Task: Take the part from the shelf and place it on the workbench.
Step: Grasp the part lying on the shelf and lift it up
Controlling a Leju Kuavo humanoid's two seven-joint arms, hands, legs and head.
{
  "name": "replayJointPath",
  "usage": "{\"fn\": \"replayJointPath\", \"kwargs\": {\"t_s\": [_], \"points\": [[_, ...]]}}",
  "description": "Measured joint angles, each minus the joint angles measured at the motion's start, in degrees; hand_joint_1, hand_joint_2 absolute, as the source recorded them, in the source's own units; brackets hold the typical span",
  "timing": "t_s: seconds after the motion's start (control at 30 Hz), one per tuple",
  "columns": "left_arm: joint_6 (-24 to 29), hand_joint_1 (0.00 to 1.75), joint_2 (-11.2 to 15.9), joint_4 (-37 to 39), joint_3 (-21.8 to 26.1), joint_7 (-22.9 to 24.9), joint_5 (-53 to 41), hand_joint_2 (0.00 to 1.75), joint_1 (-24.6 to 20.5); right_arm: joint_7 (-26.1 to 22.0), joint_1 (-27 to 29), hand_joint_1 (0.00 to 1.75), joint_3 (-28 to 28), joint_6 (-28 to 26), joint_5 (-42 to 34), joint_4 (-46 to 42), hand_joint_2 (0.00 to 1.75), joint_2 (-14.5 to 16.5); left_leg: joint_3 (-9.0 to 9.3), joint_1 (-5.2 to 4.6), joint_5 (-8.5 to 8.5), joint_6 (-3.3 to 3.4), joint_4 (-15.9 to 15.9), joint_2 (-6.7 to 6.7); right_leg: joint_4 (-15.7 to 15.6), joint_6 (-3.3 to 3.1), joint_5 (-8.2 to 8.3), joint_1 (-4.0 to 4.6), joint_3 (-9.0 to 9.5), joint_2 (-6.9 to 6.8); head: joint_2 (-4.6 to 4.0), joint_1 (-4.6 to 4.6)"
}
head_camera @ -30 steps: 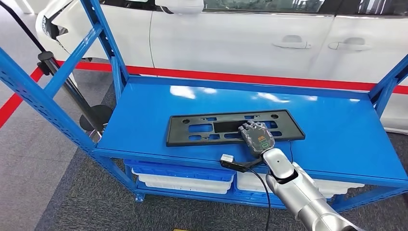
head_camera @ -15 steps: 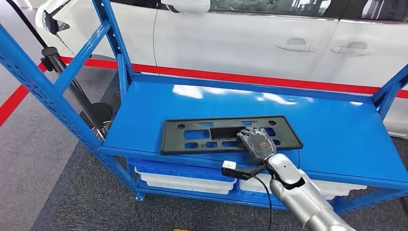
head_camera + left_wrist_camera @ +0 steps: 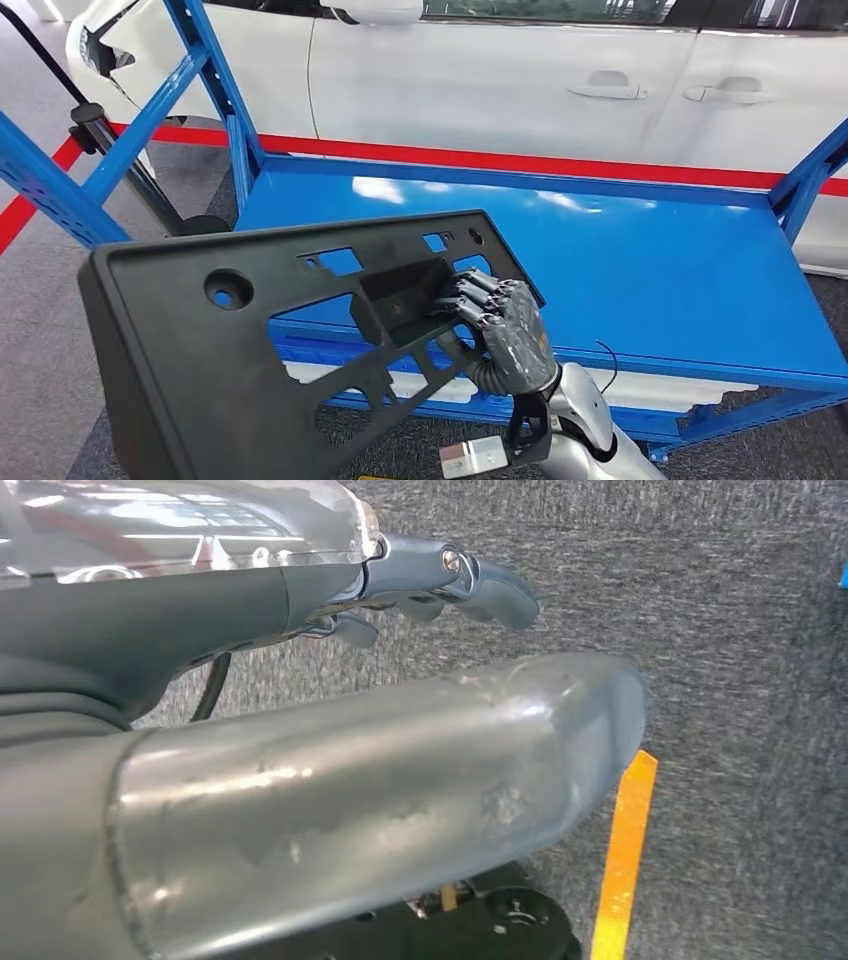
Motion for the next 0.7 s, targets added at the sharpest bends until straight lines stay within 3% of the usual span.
{"fn": "replayJointPath", "kwargs": {"t_s": [0.1, 0.13, 0.17, 0.2, 0.23, 0.27, 0.33, 0.37, 0.5, 0.57, 0.63, 0.67, 0.7], "points": [[0.4, 0.00, -0.3, 0.0, 1.0, -0.3, 0.0, 0.00, 0.0, -2.8, 2.2, 1.75, 0.1, -2.6, -6.4, -5.4, 1.75, -2.5, -3.77, 0.18, -5.08, -0.67, 8.8, 0.10, -0.4, -0.67, 0.09, -0.05, 0.43, -0.09, 0.00, -0.01], [0.6, 0.00, -0.5, 0.0, 1.3, -0.4, 0.0, 0.00, 0.0, -3.8, 3.1, 1.75, 0.0, -3.0, -8.7, -7.1, 1.75, -3.4, -5.30, 0.22, -6.39, -0.82, 12.1, 0.10, -0.4, -0.76, 0.05, 0.02, 0.45, -0.07, 0.00, -0.01], [0.7, 0.00, -0.6, 0.0, 1.6, -0.5, 0.0, 0.00, 0.1, -4.7, 4.1, 1.75, 0.0, -3.2, -10.9, -8.6, 1.75, -4.1, -6.16, 0.23, -6.66, -0.92, 13.9, 0.10, -0.3, -0.77, 0.01, 0.07, 0.49, -0.02, 0.00, -0.01], [0.8, 0.00, -0.7, 0.0, 1.9, -0.6, -0.1, 0.00, 0.1, -5.7, 5.1, 1.75, -0.1, -3.2, -12.9, -10.0, 1.75, -4.8, -6.07, 0.23, -5.88, -0.96, 13.7, 0.11, -0.2, -0.75, -0.05, 0.08, 0.52, 0.08, 0.00, -0.01], [1.0, 0.00, -0.7, 0.0, 2.2, -0.6, -0.2, 0.00, 0.1, -6.4, 6.0, 1.75, -0.2, -3.1, -14.6, -11.2, 1.75, -5.3, -4.97, 0.23, -4.19, -0.93, 11.4, 0.10, -0.1, -0.66, -0.13, 0.07, 0.57, 0.24, 0.00, -0.01], [1.0, 0.00, -0.8, 0.0, 2.4, -0.5, -0.3, 0.00, 0.1, -7.0, 6.7, 1.75, -0.3, -3.0, -15.8, -12.1, 1.75, -5.7, -3.14, 0.25, -2.18, -0.82, 7.7, 0.04, 0.1, -0.49, -0.27, 0.05, 0.59, 0.42, 0.00, -0.01], [1.1, 0.00, -0.9, 0.0, 2.8, -0.4, -0.5, 0.00, 0.0, -7.9, 7.8, 1.75, -0.7, -2.6, -17.5, -13.5, 1.75, -6.1, -0.15, 0.14, 0.01, -0.29, 1.5, -0.15, 0.7, 0.02, -0.58, 0.22, 0.43, 0.80, 0.00, 0.00], [1.2, 0.00, -1.0, 0.0, 2.9, -0.4, -0.6, 0.00, 0.0, -8.2, 8.5, 1.75, -1.0, -2.4, -18.2, -14.0, 1.75, -6.2, 0.51, 0.08, 0.23, 0.08, 0.1, -0.24, 0.8, 0.30, -0.66, 0.30, 0.32, 0.94, 0.00, 0.00], [2.0, 0.00, -1.7, 0.0, 4.2, -0.9, -0.1, 0.00, -0.1, -10.2, 12.9, 1.75, -2.6, -2.2, -23.2, -14.7, 1.75, -6.1, 0.67, 0.04, 0.67, 1.75, -0.7, -0.09, 1.3, 1.43, -1.11, 0.17, 0.15, 1.00, 0.00, 0.00], [2.1, 0.00, -2.0, -0.1, 4.9, -1.1, 0.1, 0.00, -0.1, -11.8, 15.4, 1.75, -3.7, -1.7, -26.4, -14.6, 1.75, -6.1, 0.59, 0.16, 1.01, 2.40, -1.0, 0.05, 5.5, 1.84, -3.97, -0.02, -1.76, 0.92, 0.00, 0.01], [2.1, 0.00, -2.2, -0.1, 5.5, -1.2, 0.1, 0.00, -0.1, -12.8, 17.1, 1.75, -4.7, -1.1, -27.8, -14.4, 1.75, -6.1, 0.32, 0.04, 1.08, 2.61, -1.0, 0.22, 12.9, 2.08, -7.64, -0.09, -5.30, 0.91, 0.00, 0.01], [2.1, 0.00, -2.3, -0.1, 5.7, -1.2, 0.1, 0.00, -0.1, -13.0, 17.8, 1.75, -5.0, -1.0, -28.0, -14.3, 1.75, -6.1, 0.24, -0.04, 1.09, 2.64, -1.0, 0.31, 15.5, 2.11, -8.43, -0.11, -6.54, 0.90, 0.00, 0.01], [2.1, 0.00, -2.3, -0.1, 5.8, -1.2, 0.1, 0.00, -0.1, -13.1, 18.4, 1.75, -5.2, -0.9, -28.1, -14.2, 1.75, -6.1, 0.21, -0.09, 1.09, 2.65, -1.0, 0.38, 16.3, 2.07, -8.12, -0.10, -6.84, 0.90, 0.00, 0.02]]}}
